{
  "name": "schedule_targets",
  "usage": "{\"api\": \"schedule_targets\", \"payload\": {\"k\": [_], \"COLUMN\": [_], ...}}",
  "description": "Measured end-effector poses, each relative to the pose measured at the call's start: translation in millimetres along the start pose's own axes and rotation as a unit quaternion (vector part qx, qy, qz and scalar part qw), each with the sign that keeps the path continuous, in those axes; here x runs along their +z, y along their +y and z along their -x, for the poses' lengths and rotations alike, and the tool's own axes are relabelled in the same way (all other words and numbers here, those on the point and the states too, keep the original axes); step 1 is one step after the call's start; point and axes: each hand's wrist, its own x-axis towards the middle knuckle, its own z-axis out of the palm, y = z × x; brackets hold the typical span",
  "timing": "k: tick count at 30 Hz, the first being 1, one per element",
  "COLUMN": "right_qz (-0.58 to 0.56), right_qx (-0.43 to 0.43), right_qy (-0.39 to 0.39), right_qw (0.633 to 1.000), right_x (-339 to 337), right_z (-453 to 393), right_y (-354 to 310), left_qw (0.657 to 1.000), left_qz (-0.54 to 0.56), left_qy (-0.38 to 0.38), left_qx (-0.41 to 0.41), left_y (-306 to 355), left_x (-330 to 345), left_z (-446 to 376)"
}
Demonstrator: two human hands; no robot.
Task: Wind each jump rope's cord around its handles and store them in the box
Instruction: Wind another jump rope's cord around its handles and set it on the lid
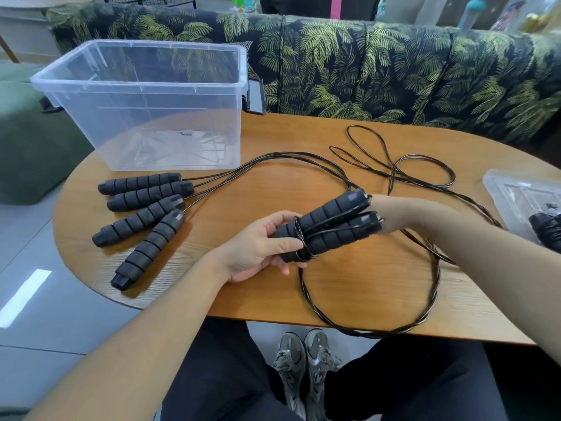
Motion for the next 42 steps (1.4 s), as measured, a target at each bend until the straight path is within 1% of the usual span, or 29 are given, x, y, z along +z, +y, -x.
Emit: {"api": "schedule_targets", "payload": {"k": [2, 4, 5, 7, 8, 9, 12, 14, 16, 19, 22, 26, 28, 30, 32, 35, 39, 42], "right_qz": [0.083, 0.225, 0.287, 0.352, 0.354, 0.337, 0.252, 0.255, 0.278, 0.295, 0.3, 0.331, 0.327, 0.291, 0.243, 0.155, 0.053, 0.035], "right_qx": [0.071, 0.109, 0.129, 0.15, 0.149, 0.144, 0.12, 0.103, 0.095, 0.087, 0.088, 0.065, 0.057, 0.066, 0.072, 0.075, 0.07, 0.068], "right_qy": [-0.008, -0.026, -0.002, 0.069, 0.092, 0.097, 0.078, 0.085, 0.106, 0.134, 0.151, 0.171, 0.167, 0.153, 0.144, 0.157, 0.189, 0.195], "right_qw": [0.994, 0.968, 0.949, 0.921, 0.919, 0.925, 0.957, 0.958, 0.95, 0.942, 0.938, 0.926, 0.929, 0.942, 0.956, 0.972, 0.978, 0.978], "right_x": [-9, -19, -23, -27, -29, -30, -33, -31, -23, -7, 6, 24, 28, 31, 35, 42, 51, 55], "right_z": [-5, -8, -9, -11, -13, -15, -23, -27, -30, -29, -22, -13, -9, -5, 0, 9, 16, 14], "right_y": [-1, -11, -18, -30, -32, -36, -52, -68, -80, -96, -106, -112, -111, -106, -99, -83, -62, -54], "left_qw": [0.999, 0.995, 0.992, 0.985, 0.981, 0.976, 0.952, 0.94, 0.935, 0.945, 0.964, 0.963, 0.968, 0.974, 0.976, 0.976, 0.983, 0.985], "left_qz": [-0.043, -0.101, -0.128, -0.172, -0.191, -0.214, -0.299, -0.333, -0.342, -0.3, -0.216, -0.187, -0.134, -0.067, -0.025, 0.03, 0.07, 0.116], "left_qy": [-0.003, -0.005, -0.003, 0.016, 0.03, 0.043, 0.059, 0.071, 0.091, 0.128, 0.156, 0.185, 0.2, 0.209, 0.208, 0.202, 0.157, 0.115], "left_qx": [-0.007, -0.014, -0.015, -0.012, -0.01, -0.009, -0.018, -0.03, -0.026, -0.002, 0.01, 0.064, 0.064, 0.056, 0.059, 0.068, 0.06, 0.061], "left_y": [2, 4, 5, 7, 7, 9, 15, 17, 16, 10, 4, -4, -5, -4, -4, -3, -2, -1], "left_x": [1, 3, 5, 9, 10, 10, 11, 13, 16, 17, 13, 11, 11, 9, 5, 0, -1, -1], "left_z": [0, -1, -1, -3, -4, -5, -8, -10, -12, -11, -4, 0, 0, 0, 1, 4, 5, 5]}}
